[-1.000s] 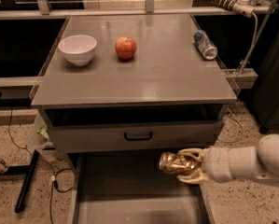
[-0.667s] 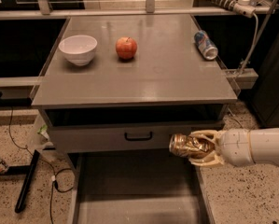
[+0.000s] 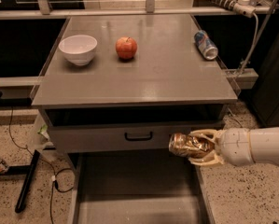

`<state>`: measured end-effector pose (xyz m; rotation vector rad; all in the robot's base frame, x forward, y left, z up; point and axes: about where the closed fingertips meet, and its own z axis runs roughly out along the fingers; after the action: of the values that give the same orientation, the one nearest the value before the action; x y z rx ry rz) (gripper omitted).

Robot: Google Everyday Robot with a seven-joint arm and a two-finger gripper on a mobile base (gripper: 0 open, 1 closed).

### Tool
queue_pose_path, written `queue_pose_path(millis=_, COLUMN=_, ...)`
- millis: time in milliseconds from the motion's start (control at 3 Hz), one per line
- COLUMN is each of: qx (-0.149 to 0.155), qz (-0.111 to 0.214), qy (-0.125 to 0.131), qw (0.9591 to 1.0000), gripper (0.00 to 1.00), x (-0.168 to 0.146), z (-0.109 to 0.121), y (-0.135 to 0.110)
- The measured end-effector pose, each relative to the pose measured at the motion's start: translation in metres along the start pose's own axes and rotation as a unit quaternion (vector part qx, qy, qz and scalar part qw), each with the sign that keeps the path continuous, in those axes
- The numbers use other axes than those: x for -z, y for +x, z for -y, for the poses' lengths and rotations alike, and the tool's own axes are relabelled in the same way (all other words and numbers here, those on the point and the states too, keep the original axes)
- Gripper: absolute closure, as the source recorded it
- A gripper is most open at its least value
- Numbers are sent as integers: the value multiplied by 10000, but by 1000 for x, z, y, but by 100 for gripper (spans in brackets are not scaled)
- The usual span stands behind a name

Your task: Pick orange can from middle drawer and place on counter

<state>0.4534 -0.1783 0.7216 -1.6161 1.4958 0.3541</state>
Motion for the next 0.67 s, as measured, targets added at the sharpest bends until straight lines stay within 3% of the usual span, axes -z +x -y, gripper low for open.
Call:
queue_pose_path(millis=333, qx=438, qz=-169, qy=102, qw=9988, gripper=100, x=15, z=8, y=-29)
queue_pose_path(millis=667, qx=1045, qz=-372, qy=90, qw=9938, gripper=100, x=31, z=39, y=-83)
